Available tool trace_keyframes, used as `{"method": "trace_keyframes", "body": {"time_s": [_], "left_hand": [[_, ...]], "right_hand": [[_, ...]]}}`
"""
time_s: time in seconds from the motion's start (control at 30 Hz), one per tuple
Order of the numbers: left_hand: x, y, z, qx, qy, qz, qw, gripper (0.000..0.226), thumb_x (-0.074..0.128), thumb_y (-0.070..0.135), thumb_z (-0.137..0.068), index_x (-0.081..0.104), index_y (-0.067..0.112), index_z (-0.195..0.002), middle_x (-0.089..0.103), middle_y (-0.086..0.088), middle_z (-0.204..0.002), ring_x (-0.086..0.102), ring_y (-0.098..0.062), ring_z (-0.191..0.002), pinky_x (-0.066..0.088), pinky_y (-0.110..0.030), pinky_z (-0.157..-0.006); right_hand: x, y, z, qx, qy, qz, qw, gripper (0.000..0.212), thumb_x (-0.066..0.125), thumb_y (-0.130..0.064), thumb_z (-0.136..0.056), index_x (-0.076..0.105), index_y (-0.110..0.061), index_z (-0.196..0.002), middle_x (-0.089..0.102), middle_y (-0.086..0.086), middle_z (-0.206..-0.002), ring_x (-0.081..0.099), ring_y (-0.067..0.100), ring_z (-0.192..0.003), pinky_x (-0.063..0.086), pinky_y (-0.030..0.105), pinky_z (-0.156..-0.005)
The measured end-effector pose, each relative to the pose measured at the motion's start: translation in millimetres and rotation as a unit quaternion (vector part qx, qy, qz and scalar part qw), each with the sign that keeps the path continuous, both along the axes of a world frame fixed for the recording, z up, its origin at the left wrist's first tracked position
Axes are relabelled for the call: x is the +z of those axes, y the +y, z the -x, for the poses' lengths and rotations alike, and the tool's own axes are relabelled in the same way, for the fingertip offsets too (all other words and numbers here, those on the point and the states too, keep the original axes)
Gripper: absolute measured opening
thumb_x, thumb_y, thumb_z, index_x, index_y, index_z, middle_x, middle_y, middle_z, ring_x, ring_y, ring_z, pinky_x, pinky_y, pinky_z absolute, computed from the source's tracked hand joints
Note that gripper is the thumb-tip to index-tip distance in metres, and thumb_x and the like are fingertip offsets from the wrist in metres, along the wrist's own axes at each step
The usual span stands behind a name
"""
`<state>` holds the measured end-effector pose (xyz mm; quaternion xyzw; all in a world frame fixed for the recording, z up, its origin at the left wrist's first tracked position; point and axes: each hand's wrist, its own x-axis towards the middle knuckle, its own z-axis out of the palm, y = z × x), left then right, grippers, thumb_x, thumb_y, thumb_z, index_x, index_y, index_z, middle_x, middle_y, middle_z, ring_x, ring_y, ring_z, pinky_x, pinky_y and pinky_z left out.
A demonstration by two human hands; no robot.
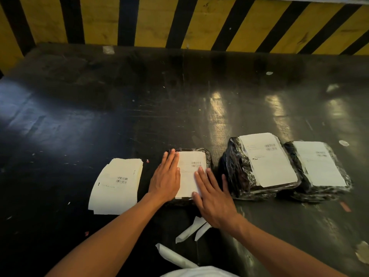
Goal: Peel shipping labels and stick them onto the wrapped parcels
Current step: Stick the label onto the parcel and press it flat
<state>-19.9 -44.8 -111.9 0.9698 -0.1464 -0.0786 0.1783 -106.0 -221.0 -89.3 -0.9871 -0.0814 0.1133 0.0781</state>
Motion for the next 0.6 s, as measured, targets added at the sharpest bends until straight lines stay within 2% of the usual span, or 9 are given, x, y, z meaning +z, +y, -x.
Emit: {"method": "trace_keyframes", "body": {"time_s": [0.1,0.23,0.33,0.43,0.53,0.6], "left_hand": [[-1,-1,0,0.004,-0.003,-0.009,1.0,0.061,0.025,0.036,-0.105,-0.005,0.02,-0.156,-0.014,0.003,-0.164,-0.017,-0.017,-0.149,0.02,-0.04,-0.123],[2,-3,2,0.005,0.004,-0.02,1.0,0.062,0.026,0.035,-0.105,-0.006,0.019,-0.155,-0.014,0.001,-0.164,-0.015,-0.021,-0.15,0.017,-0.042,-0.123],[4,-4,2,0.003,0.004,-0.017,1.0,0.061,0.026,0.034,-0.105,-0.005,0.018,-0.156,-0.012,0.0,-0.165,-0.014,-0.022,-0.15,0.016,-0.042,-0.123],[4,-3,2,0.005,0.002,-0.029,1.0,0.06,0.024,0.035,-0.105,-0.005,0.019,-0.156,-0.012,0.001,-0.164,-0.014,-0.023,-0.15,0.015,-0.042,-0.123],[4,-2,2,0.01,0.006,-0.036,0.999,0.06,0.025,0.036,-0.105,-0.004,0.021,-0.156,-0.012,0.002,-0.165,-0.013,-0.027,-0.15,0.017,-0.045,-0.122],[4,-2,1,0.01,0.011,-0.036,0.999,0.06,0.024,0.036,-0.105,-0.003,0.022,-0.156,-0.011,0.002,-0.165,-0.013,-0.03,-0.15,0.017,-0.047,-0.12]], "right_hand": [[3,2,10,-0.048,0.029,-0.032,0.998,0.063,0.008,-0.049,-0.102,-0.017,-0.024,-0.154,-0.027,-0.009,-0.16,-0.03,0.013,-0.145,-0.013,0.05,-0.12],[7,10,9,-0.099,0.063,-0.119,0.986,0.063,0.007,-0.05,-0.102,-0.019,-0.024,-0.153,-0.03,-0.009,-0.159,-0.032,0.012,-0.144,-0.01,0.05,-0.121],[5,12,17,0.008,0.013,-0.06,0.998,0.064,0.009,-0.053,-0.102,-0.013,-0.025,-0.155,-0.026,-0.009,-0.161,-0.033,0.012,-0.145,-0.014,0.052,-0.119],[-4,3,29,0.109,-0.026,0.0,0.994,0.064,0.015,-0.053,-0.102,-0.003,-0.025,-0.157,-0.014,-0.007,-0.165,-0.021,0.013,-0.15,-0.006,0.055,-0.118],[-11,-17,34,0.149,-0.048,0.043,0.987,0.065,0.023,-0.051,-0.102,0.006,-0.021,-0.158,0.0,-0.002,-0.166,-0.004,0.018,-0.153,0.003,0.054,-0.119],[-13,-26,37,0.139,-0.044,0.038,0.989,0.064,0.024,-0.048,-0.102,0.008,-0.02,-0.158,0.002,-0.001,-0.166,-0.003,0.016,-0.153,0.006,0.051,-0.119]]}}
